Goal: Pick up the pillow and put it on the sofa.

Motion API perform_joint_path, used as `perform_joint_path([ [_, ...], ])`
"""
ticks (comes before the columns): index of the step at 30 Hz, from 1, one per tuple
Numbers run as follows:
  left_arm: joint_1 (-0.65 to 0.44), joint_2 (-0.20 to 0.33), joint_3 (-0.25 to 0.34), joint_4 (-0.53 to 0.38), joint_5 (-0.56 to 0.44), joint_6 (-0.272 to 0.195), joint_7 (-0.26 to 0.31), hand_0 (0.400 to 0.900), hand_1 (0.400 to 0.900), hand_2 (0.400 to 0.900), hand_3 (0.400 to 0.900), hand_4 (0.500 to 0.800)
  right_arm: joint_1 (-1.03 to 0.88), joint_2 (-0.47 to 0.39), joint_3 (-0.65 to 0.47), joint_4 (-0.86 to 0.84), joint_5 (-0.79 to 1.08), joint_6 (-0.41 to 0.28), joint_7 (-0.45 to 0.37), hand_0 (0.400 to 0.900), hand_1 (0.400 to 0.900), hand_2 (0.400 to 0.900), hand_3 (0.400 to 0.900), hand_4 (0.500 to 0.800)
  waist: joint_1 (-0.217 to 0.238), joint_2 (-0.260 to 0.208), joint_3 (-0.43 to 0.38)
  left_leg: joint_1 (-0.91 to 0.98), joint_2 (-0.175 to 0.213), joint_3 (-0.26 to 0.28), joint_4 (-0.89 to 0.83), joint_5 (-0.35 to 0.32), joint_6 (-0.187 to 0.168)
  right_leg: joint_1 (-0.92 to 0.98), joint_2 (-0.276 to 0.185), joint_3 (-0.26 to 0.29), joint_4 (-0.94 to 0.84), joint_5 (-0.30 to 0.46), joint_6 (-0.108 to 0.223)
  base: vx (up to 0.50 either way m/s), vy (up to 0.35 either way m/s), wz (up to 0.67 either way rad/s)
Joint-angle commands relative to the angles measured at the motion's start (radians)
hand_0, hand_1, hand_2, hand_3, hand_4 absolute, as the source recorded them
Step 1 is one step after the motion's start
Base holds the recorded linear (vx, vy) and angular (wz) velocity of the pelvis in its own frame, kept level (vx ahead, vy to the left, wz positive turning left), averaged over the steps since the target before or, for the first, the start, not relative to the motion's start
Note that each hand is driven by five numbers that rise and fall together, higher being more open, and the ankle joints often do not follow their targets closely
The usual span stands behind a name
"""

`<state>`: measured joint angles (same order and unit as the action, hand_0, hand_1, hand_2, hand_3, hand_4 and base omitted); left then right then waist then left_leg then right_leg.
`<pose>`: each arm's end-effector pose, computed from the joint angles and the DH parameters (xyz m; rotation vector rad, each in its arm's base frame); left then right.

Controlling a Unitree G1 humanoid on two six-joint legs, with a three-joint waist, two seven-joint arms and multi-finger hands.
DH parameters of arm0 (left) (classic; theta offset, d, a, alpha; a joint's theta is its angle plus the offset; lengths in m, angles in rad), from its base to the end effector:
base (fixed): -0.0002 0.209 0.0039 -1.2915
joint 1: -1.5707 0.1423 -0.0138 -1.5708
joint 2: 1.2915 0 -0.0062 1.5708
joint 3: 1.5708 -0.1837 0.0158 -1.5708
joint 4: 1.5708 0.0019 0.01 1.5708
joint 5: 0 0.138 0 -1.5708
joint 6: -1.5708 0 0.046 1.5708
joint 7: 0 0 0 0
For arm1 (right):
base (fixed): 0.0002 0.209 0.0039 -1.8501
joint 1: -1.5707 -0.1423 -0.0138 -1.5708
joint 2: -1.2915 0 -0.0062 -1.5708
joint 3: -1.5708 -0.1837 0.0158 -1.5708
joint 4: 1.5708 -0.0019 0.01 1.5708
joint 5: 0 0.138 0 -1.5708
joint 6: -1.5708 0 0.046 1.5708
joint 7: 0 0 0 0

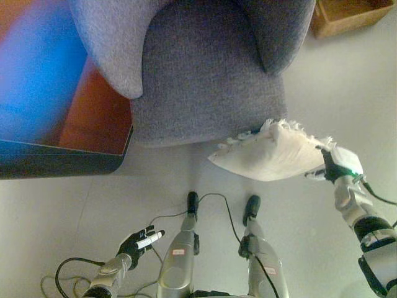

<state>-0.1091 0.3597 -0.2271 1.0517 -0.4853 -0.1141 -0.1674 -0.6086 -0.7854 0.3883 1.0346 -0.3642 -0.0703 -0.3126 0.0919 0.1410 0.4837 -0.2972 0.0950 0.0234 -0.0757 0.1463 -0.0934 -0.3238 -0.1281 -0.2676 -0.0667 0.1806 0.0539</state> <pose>0.1431 0.2469 -0.0806 -0.0477 0.8173 0.0516 0.2725 -0.3303 0.0780 -1.3177 0.2811 -0.3108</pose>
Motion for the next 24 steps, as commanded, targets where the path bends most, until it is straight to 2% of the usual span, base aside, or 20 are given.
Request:
perform_joint_path([
  [1, 0.006, 0.064, -0.040, 0.002, -0.068, -0.027, 0.014, 0.900, 0.900, 0.900, 0.900, 0.800, -0.094, -0.155, 0.041, -0.046, 0.022, 0.023, -0.019, 0.900, 0.900, 0.900, 0.900, 0.800, 0.013, -0.016, 0.036, -0.080, -0.101, -0.010, 0.031, -0.005, 0.042, -0.093, 0.014, -0.014, 0.237, -0.167, 0.020, -0.04, 0.026, 0.06],
  [14, 0.063, 0.064, -0.048, -0.072, -0.129, -0.070, -0.018, 0.900, 0.900, 0.900, 0.900, 0.800, -0.221, -0.265, 0.064, -0.092, 0.030, 0.039, 0.013, 0.900, 0.900, 0.900, 0.900, 0.800, 0.030, 0.029, 0.036, -0.216, -0.100, 0.013, 0.071, 0.012, 0.033, -0.244, -0.003, -0.009, 0.328, -0.196, 0.020, -0.01, 0.021, 0.02],
  [17, 0.073, 0.065, -0.052, -0.095, -0.138, -0.068, -0.014, 0.900, 0.900, 0.900, 0.900, 0.800, -0.249, -0.281, 0.075, -0.102, 0.036, 0.045, 0.024, 0.900, 0.900, 0.900, 0.900, 0.800, 0.033, 0.039, 0.036, -0.238, -0.097, 0.018, 0.076, 0.016, 0.031, -0.267, -0.005, -0.008, 0.337, -0.199, 0.020, 0.00, 0.037, -0.02],
  [24, 0.109, 0.073, -0.042, -0.139, -0.183, -0.088, -0.030, 0.900, 0.900, 0.900, 0.900, 0.800, -0.329, -0.312, 0.111, -0.132, 0.052, 0.029, 0.055, 0.900, 0.900, 0.900, 0.900, 0.800, 0.050, 0.065, 0.036, -0.303, -0.094, 0.020, 0.090, 0.026, 0.028, -0.332, -0.007, -0.005, 0.368, -0.209, 0.015, 0.00, 0.033, -0.03],
])
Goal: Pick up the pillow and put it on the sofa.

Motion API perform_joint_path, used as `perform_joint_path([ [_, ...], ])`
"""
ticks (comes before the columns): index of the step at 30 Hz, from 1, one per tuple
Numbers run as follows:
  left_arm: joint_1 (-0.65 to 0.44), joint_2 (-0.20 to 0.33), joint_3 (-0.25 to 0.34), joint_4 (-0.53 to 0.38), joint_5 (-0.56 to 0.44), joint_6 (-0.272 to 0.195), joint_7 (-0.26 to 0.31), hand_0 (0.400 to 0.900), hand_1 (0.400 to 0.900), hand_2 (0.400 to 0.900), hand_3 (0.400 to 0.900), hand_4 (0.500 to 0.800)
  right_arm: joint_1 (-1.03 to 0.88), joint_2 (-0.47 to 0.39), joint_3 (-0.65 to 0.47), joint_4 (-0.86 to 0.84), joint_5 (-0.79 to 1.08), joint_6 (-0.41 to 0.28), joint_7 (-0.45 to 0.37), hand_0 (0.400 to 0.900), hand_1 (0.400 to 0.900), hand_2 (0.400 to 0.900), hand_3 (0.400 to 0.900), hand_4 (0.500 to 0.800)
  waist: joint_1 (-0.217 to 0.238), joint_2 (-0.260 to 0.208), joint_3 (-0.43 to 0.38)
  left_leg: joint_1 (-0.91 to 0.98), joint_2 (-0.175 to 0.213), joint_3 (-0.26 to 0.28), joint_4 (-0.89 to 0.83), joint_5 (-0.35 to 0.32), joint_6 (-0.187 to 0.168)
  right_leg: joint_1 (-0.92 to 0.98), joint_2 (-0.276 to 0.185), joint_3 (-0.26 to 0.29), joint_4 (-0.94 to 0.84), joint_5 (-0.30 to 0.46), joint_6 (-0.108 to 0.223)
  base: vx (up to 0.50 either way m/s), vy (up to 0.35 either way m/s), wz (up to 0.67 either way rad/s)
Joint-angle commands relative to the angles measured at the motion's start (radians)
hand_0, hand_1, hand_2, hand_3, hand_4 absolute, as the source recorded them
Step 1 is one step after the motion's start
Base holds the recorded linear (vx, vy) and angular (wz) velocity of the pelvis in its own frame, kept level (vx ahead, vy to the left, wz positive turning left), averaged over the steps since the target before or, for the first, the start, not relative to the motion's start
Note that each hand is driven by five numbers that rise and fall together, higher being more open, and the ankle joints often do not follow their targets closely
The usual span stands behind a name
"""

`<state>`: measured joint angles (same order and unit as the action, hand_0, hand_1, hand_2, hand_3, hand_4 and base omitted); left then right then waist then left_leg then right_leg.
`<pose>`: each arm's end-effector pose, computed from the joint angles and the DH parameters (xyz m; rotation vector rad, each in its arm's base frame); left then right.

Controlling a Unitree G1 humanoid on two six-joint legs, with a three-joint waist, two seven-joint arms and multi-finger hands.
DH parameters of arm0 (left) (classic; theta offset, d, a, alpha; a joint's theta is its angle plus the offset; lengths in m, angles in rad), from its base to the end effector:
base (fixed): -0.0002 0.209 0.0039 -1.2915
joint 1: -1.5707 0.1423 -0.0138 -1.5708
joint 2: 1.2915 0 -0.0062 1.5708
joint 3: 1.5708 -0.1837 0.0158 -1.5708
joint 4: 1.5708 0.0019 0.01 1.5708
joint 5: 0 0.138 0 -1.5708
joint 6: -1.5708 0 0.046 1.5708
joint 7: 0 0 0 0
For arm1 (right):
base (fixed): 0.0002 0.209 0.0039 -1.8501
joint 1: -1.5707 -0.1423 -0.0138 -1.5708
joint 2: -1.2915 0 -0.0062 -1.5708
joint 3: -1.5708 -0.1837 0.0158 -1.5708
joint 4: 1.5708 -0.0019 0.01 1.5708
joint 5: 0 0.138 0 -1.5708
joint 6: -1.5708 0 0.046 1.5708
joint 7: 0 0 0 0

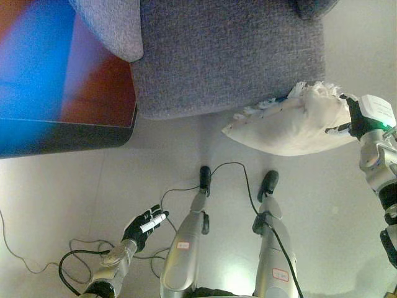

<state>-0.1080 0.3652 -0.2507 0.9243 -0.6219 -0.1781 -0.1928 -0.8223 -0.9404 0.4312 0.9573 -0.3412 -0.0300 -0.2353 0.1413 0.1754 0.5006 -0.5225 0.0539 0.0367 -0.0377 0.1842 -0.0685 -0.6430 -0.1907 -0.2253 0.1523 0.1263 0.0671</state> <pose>0.1618 0.2382 -0.0671 -0.1604 0.6270 0.0164 0.2996 -0.3426 0.1702 -1.3811 0.1091 -0.4256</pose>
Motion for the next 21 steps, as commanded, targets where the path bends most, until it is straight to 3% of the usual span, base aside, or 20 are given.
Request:
perform_joint_path([
  [1, 0.114, 0.070, -0.019, -0.019, -0.056, -0.026, -0.005, 0.900, 0.900, 0.900, 0.900, 0.800, -0.130, -0.159, 0.078, -0.061, 0.035, -0.009, -0.022, 0.900, 0.900, 0.900, 0.900, 0.800, 0.004, 0.034, 0.019, -0.088, -0.053, 0.007, 0.053, -0.010, 0.002, -0.022, 0.055, -0.046, 0.152, -0.155, 0.001, 0.00, 0.000, 0.00],
  [5, 0.137, 0.069, -0.008, -0.038, -0.091, -0.054, -0.034, 0.900, 0.900, 0.900, 0.900, 0.800, -0.192, -0.163, 0.112, -0.082, 0.040, -0.002, -0.003, 0.900, 0.900, 0.900, 0.900, 0.800, 0.017, 0.045, 0.019, -0.119, -0.051, 0.004, 0.059, -0.005, 0.001, -0.053, 0.052, -0.046, 0.168, -0.161, -0.002, 0.00, 0.000, 0.00],
  [16, 0.173, 0.062, -0.006, -0.079, -0.133, -0.076, -0.064, 0.900, 0.900, 0.900, 0.900, 0.800, -0.361, -0.136, 0.196, -0.080, 0.131, 0.015, 0.095, 0.900, 0.900, 0.900, 0.900, 0.800, 0.056, 0.082, 0.019, -0.184, -0.052, -0.001, 0.071, 0.007, 0.000, -0.117, 0.039, -0.050, 0.209, -0.179, -0.008, -0.01, 0.014, 0.05],
  [17, 0.177, 0.061, -0.004, -0.081, -0.134, -0.079, -0.068, 0.900, 0.900, 0.900, 0.900, 0.800, -0.373, -0.135, 0.199, -0.080, 0.142, 0.017, 0.115, 0.718, 0.718, 0.718, 0.718, 0.691, 0.059, 0.084, 0.019, -0.187, -0.052, -0.003, 0.071, 0.008, 0.000, -0.121, 0.038, -0.050, 0.211, -0.180, -0.008, 0.00, 0.000, 0.00],
  [18, 0.182, 0.061, -0.003, -0.086, -0.136, -0.078, -0.067, 0.900, 0.900, 0.900, 0.900, 0.800, -0.381, -0.135, 0.200, -0.085, 0.158, 0.024, 0.129, 0.718, 0.718, 0.718, 0.718, 0.691, 0.061, 0.084, 0.019, -0.189, -0.050, -0.003, 0.071, 0.008, -0.001, -0.123, 0.038, -0.050, 0.212, -0.180, -0.008, 0.00, 0.000, 0.00],
  [19, 0.186, 0.061, -0.002, -0.091, -0.137, -0.079, -0.065, 0.900, 0.900, 0.900, 0.900, 0.800, -0.383, -0.134, 0.200, -0.090, 0.168, 0.025, 0.138, 0.539, 0.539, 0.539, 0.539, 0.584, 0.063, 0.083, 0.019, -0.190, -0.049, -0.003, 0.070, 0.009, -0.001, -0.123, 0.038, -0.051, 0.211, -0.180, -0.009, -0.01, 0.009, -0.03],
  [20, 0.193, 0.061, 0.000, -0.096, -0.137, -0.081, -0.066, 0.900, 0.900, 0.900, 0.900, 0.800, -0.385, -0.133, 0.199, -0.094, 0.183, 0.027, 0.154, 0.400, 0.400, 0.400, 0.400, 0.500, 0.065, 0.083, 0.019, -0.191, -0.048, -0.004, 0.069, 0.009, -0.002, -0.124, 0.037, -0.052, 0.211, -0.181, -0.009, -0.02, 0.008, -0.03],
  [21, 0.196, 0.061, 0.002, -0.100, -0.139, -0.083, -0.068, 0.900, 0.900, 0.900, 0.900, 0.800, -0.390, -0.133, 0.197, -0.096, 0.191, 0.031, 0.174, 0.400, 0.400, 0.400, 0.400, 0.500, 0.067, 0.083, 0.019, -0.194, -0.046, -0.004, 0.070, 0.009, -0.002, -0.126, 0.036, -0.053, 0.212, -0.182, -0.010, -0.02, 0.009, -0.04],
])
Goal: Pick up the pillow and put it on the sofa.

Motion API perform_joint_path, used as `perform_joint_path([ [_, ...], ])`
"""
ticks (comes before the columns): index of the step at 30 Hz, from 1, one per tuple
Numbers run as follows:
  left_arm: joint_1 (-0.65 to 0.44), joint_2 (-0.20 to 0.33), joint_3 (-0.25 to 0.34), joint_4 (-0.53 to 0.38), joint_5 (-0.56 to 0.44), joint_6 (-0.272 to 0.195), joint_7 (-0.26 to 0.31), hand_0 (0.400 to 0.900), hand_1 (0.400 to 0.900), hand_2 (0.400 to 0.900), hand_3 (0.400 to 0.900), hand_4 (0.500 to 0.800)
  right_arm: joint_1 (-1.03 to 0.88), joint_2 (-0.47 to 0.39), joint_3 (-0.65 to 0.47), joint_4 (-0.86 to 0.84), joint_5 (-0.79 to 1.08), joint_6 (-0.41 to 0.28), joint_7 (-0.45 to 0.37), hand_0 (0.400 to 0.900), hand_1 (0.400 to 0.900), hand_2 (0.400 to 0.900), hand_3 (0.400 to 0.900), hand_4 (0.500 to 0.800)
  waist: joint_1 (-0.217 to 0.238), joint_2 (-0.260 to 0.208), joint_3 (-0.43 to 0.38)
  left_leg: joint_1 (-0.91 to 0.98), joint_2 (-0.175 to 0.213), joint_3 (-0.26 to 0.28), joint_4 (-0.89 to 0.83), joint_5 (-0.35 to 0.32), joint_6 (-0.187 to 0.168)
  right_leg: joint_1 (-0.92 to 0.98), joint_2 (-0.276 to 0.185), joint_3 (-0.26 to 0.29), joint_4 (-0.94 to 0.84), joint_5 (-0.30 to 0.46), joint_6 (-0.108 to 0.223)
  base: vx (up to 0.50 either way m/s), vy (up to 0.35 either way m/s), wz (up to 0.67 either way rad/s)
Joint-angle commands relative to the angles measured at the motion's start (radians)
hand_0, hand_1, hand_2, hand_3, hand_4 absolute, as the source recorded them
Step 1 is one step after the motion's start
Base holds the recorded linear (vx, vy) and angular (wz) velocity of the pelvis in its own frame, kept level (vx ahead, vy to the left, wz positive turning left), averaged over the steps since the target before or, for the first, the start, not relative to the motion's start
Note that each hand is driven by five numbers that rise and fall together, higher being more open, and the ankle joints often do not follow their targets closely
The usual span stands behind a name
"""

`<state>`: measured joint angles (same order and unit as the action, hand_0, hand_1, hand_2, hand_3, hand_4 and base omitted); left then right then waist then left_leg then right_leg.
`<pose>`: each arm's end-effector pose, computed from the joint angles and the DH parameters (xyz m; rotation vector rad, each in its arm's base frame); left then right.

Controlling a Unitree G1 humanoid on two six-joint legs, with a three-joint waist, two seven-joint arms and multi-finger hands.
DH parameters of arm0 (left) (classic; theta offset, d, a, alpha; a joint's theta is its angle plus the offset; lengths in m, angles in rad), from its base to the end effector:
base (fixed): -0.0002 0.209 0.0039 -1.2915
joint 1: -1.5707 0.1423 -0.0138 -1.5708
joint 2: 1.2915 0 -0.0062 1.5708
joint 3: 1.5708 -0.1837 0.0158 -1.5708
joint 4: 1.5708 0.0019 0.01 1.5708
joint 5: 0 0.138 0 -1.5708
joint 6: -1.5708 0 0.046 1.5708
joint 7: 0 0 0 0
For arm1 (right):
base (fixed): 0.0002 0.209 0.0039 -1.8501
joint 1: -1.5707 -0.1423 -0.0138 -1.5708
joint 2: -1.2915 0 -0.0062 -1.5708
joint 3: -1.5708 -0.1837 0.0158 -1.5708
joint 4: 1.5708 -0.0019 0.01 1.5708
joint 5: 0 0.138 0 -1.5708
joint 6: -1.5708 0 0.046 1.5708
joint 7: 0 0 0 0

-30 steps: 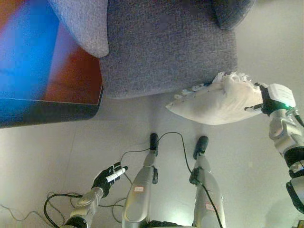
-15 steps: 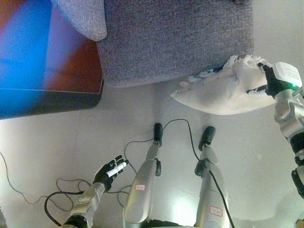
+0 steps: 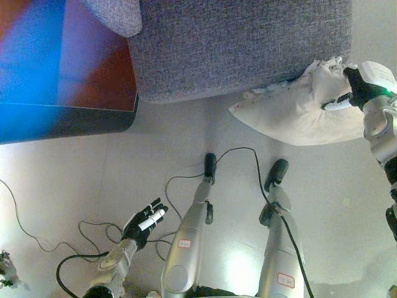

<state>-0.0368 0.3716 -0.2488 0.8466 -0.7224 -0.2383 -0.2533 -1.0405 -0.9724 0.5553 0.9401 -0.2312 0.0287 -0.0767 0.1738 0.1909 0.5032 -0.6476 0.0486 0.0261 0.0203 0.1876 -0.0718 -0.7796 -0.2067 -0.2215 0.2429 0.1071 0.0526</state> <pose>0.1497 0.2389 -0.0666 -0.2612 0.5418 0.0004 0.3199 -0.3254 0.2290 -1.3240 0.0697 -0.3711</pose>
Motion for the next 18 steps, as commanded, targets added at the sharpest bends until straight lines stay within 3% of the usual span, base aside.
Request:
perform_joint_path([
  [1, 0.127, 0.054, 0.001, -0.028, -0.041, -0.023, -0.005, 0.900, 0.900, 0.900, 0.900, 0.800, -0.175, -0.101, 0.072, -0.079, 0.077, -0.031, 0.028, 0.400, 0.400, 0.400, 0.400, 0.500, 0.037, 0.068, 0.017, -0.070, -0.041, 0.005, 0.011, 0.007, 0.001, 0.009, 0.051, -0.058, 0.121, -0.162, 0.005, -0.02, 0.012, -0.04],
  [11, 0.153, 0.067, 0.002, -0.054, -0.061, -0.022, -0.005, 0.900, 0.900, 0.900, 0.900, 0.800, -0.162, -0.120, 0.050, -0.034, 0.146, -0.036, 0.055, 0.400, 0.400, 0.400, 0.400, 0.500, 0.036, 0.060, 0.017, -0.038, -0.044, 0.002, -0.001, -0.010, -0.006, 0.035, 0.044, -0.053, 0.120, -0.185, 0.015, 0.01, -0.001, -0.01],
  [18, 0.155, 0.080, 0.013, -0.046, -0.061, -0.012, -0.015, 0.900, 0.900, 0.900, 0.900, 0.800, -0.118, -0.123, 0.025, -0.022, 0.153, -0.101, 0.089, 0.400, 0.400, 0.400, 0.400, 0.500, 0.028, 0.046, 0.017, 0.023, -0.042, 0.006, -0.011, -0.018, -0.007, 0.096, 0.046, -0.063, 0.097, -0.183, 0.016, 0.00, 0.000, 0.00],
])
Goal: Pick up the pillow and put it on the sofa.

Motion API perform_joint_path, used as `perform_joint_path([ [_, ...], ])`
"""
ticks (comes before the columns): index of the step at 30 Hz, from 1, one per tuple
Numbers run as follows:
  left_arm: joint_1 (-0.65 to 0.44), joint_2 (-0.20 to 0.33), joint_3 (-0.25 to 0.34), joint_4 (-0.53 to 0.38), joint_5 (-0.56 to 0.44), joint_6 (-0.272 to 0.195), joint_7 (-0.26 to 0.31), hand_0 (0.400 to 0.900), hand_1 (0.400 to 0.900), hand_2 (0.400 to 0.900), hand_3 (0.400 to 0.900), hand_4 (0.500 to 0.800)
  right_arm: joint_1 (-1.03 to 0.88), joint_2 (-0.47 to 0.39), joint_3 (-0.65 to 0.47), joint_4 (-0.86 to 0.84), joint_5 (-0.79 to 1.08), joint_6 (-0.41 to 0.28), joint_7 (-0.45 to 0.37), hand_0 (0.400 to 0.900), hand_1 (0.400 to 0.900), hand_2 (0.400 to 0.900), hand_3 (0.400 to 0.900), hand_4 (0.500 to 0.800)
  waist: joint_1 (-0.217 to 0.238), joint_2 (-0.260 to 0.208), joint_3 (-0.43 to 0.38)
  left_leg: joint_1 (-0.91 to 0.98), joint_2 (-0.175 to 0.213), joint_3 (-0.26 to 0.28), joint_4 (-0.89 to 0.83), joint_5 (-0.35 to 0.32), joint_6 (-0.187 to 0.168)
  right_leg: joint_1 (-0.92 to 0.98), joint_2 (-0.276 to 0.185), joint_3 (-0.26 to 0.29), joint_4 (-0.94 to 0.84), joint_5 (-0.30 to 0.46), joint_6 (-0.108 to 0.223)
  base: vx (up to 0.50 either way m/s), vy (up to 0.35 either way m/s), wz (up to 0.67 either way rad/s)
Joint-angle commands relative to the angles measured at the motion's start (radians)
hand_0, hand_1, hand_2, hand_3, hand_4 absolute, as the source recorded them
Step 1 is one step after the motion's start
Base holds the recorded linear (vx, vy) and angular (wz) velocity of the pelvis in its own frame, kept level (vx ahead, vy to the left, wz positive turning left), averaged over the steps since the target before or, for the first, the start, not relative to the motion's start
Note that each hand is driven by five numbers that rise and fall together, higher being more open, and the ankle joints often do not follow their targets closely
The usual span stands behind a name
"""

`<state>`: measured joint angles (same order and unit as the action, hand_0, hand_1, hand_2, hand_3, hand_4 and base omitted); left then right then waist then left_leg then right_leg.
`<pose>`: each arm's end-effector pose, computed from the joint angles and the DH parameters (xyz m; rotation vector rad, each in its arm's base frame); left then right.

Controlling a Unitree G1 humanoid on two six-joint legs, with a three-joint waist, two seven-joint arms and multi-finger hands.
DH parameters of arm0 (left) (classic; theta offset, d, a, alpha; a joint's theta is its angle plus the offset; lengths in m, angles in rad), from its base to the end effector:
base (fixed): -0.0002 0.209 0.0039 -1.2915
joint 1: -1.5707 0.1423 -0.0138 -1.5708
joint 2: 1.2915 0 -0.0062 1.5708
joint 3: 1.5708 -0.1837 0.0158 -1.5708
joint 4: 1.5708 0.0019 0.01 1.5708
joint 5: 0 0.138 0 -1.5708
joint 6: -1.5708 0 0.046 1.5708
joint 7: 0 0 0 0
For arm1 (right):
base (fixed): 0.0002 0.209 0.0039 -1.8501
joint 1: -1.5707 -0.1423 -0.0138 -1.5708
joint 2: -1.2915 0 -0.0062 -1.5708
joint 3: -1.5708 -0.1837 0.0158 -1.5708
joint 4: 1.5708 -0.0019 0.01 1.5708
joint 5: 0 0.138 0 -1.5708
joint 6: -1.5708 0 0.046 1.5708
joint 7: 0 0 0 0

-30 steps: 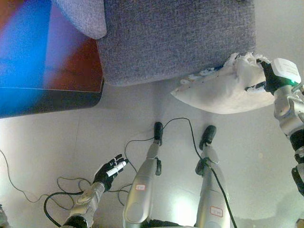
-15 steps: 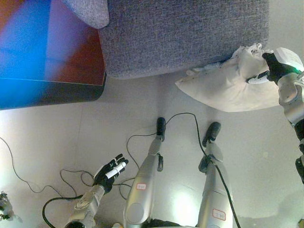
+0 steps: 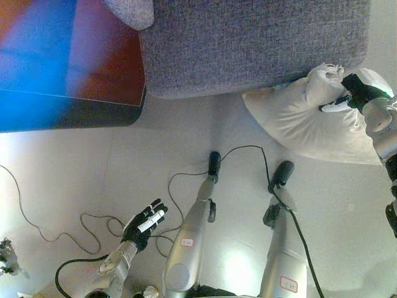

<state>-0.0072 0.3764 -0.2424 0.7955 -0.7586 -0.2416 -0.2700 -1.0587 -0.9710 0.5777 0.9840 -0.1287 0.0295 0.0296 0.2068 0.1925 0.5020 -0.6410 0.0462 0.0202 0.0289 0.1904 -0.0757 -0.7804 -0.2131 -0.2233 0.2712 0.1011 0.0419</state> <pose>0.1466 0.2388 -0.0644 -0.3017 0.5098 -0.0059 0.3198 -0.3292 0.2282 -1.2200 0.1554 -0.2952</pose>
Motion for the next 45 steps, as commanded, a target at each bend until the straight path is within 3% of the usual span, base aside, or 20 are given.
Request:
perform_joint_path([
  [1, 0.125, 0.076, 0.007, 0.002, -0.022, -0.007, 0.004, 0.900, 0.900, 0.900, 0.900, 0.800, -0.091, -0.126, 0.000, -0.078, 0.049, -0.108, -0.012, 0.400, 0.400, 0.400, 0.400, 0.500, -0.008, 0.039, 0.018, 0.032, -0.040, 0.012, -0.023, -0.023, -0.003, 0.112, 0.054, -0.064, 0.061, -0.175, 0.026, 0.00, 0.000, 0.00],
  [6, 0.123, 0.087, 0.028, 0.014, -0.004, -0.005, -0.005, 0.900, 0.900, 0.900, 0.900, 0.800, -0.043, -0.134, -0.011, -0.133, 0.059, -0.172, 0.014, 0.400, 0.400, 0.400, 0.400, 0.500, -0.020, -0.004, 0.018, 0.135, -0.035, 0.019, -0.034, -0.039, -0.004, 0.224, 0.061, -0.079, 0.009, -0.157, 0.035, 0.00, -0.005, -0.03],
  [7, 0.117, 0.090, 0.034, 0.016, 0.004, -0.003, -0.006, 0.900, 0.900, 0.900, 0.900, 0.800, -0.036, -0.138, -0.017, -0.149, 0.063, -0.178, 0.019, 0.400, 0.400, 0.400, 0.400, 0.500, -0.020, -0.010, 0.018, 0.135, -0.030, 0.024, -0.031, -0.024, 0.003, 0.236, 0.064, -0.094, -0.013, -0.124, 0.028, -0.04, -0.001, -0.01],
  [13, 0.106, 0.104, 0.063, 0.042, 0.048, 0.034, 0.003, 0.900, 0.900, 0.900, 0.900, 0.800, 0.040, -0.161, -0.047, -0.258, 0.090, -0.182, 0.074, 0.400, 0.400, 0.400, 0.400, 0.500, -0.038, -0.087, 0.015, 0.316, -0.015, 0.039, -0.052, -0.055, 0.000, 0.446, 0.066, -0.111, -0.107, -0.096, 0.042, 0.06, -0.023, -0.03],
  [19, 0.109, 0.105, 0.101, 0.120, 0.129, 0.107, 0.011, 0.900, 0.900, 0.900, 0.900, 0.800, 0.146, -0.180, -0.127, -0.320, 0.134, -0.186, 0.207, 0.400, 0.400, 0.400, 0.400, 0.500, -0.045, -0.157, -0.087, 0.453, 0.005, 0.058, -0.080, -0.091, -0.004, 0.620, 0.078, -0.118, -0.205, -0.079, 0.055, 0.16, -0.016, 0.05],
  [28, 0.147, 0.069, 0.172, 0.279, 0.244, 0.122, 0.015, 0.900, 0.900, 0.900, 0.900, 0.800, 0.251, -0.184, -0.207, -0.381, 0.186, -0.182, 0.416, 0.400, 0.400, 0.400, 0.400, 0.500, -0.045, -0.241, -0.270, 0.586, 0.001, 0.052, -0.116, -0.112, -0.005, 0.793, 0.094, -0.128, -0.304, -0.055, 0.068, 0.18, 0.019, 0.09],
  [36, 0.164, 0.025, 0.218, 0.399, 0.284, 0.101, 0.035, 0.900, 0.900, 0.900, 0.900, 0.800, 0.068, -0.170, -0.080, -0.313, 0.266, -0.152, 0.549, 0.400, 0.400, 0.400, 0.400, 0.500, -0.018, -0.300, -0.363, 0.647, 0.002, 0.053, -0.116, -0.132, -0.011, 0.869, 0.089, -0.156, -0.358, -0.038, 0.077, 0.09, 0.065, 0.09],
  [45, 0.152, 0.002, 0.237, 0.467, 0.318, 0.094, 0.062, 0.900, 0.900, 0.900, 0.900, 0.800, -0.188, -0.063, 0.040, -0.131, 0.283, -0.078, 0.566, 0.400, 0.400, 0.400, 0.400, 0.500, 0.033, -0.340, -0.399, 0.678, -0.006, 0.025, -0.116, -0.142, -0.008, 0.915, 0.085, -0.187, -0.358, -0.040, 0.081, 0.06, 0.047, 0.15],
])
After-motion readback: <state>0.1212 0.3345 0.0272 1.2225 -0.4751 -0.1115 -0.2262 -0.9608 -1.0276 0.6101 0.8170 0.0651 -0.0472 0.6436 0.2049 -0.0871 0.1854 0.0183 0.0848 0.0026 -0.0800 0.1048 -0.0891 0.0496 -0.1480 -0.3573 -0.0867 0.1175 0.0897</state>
